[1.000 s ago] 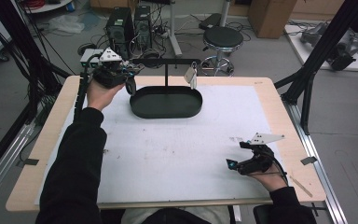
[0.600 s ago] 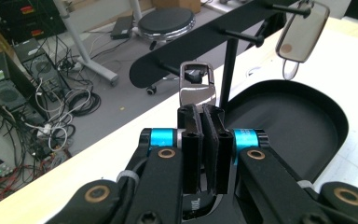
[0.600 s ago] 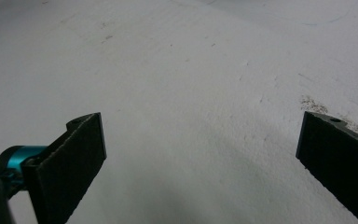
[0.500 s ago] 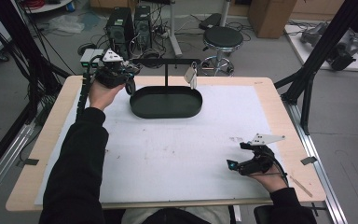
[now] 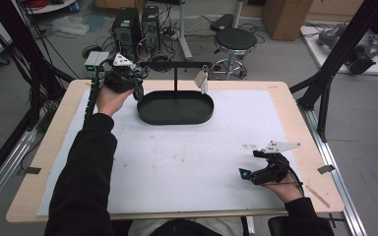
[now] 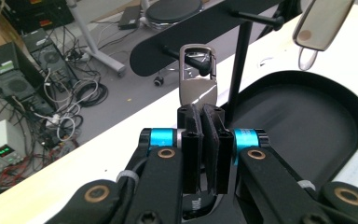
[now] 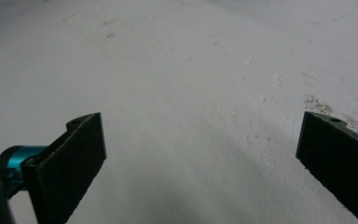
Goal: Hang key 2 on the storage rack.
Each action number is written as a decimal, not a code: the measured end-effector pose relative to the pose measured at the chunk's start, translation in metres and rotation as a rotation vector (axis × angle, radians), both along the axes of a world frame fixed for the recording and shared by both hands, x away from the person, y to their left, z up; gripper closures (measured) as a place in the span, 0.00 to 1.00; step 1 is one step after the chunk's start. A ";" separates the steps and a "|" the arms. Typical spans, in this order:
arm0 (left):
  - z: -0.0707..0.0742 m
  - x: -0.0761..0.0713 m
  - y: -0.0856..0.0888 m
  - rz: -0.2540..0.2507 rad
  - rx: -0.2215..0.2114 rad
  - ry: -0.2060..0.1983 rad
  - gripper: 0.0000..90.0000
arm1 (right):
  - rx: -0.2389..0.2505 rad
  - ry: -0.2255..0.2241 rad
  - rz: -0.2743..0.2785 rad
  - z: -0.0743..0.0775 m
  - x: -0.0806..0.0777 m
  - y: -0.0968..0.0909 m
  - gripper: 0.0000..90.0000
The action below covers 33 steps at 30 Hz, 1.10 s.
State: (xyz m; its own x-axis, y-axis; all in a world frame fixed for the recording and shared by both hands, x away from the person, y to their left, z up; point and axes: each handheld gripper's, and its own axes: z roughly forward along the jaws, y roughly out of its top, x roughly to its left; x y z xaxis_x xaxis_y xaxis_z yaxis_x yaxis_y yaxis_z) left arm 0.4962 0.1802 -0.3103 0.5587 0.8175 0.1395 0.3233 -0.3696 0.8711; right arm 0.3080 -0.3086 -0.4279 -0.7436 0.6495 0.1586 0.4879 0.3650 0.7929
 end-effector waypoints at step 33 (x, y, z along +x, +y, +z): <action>-0.002 0.007 0.020 0.045 -0.100 0.050 0.06 | 0.004 0.012 0.007 -0.002 0.002 0.002 0.01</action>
